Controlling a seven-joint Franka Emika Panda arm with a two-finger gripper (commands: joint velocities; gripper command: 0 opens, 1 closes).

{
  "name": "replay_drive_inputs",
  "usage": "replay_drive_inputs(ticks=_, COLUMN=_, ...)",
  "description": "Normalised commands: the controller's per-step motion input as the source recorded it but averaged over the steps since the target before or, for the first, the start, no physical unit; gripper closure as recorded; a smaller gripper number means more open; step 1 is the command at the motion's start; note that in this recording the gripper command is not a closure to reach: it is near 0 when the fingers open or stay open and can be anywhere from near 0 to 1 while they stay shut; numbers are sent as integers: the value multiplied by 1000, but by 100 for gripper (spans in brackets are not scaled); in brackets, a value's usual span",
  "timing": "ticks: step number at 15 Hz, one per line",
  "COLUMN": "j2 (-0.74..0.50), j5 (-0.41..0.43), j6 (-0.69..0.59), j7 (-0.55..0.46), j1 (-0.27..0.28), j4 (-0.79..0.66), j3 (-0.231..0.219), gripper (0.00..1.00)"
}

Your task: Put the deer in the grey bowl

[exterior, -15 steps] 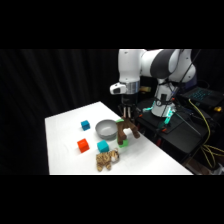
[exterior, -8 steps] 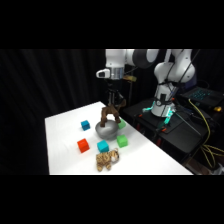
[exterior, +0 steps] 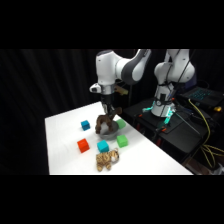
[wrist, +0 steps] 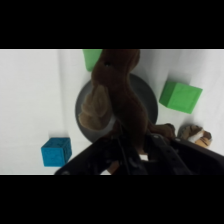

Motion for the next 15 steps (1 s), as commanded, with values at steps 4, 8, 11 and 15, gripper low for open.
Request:
replay_drive_inputs(ticks=4, j2=234, j5=-85, j6=-2, j7=119, j1=1, j4=267, j3=-80, gripper=49)
replay_drive_inputs(ticks=8, j2=55, j5=-47, j6=-79, j7=52, j1=-14, j4=170, j3=-59, gripper=0)
replay_drive_inputs(ticks=11, j2=-97, j5=13, j6=-263, j7=-62, j1=-16, j4=118, j3=-6, gripper=0)
replay_drive_inputs(ticks=15, j2=-203, j5=19, j6=-348, j7=-122, j1=-16, j4=70, j3=8, gripper=0)
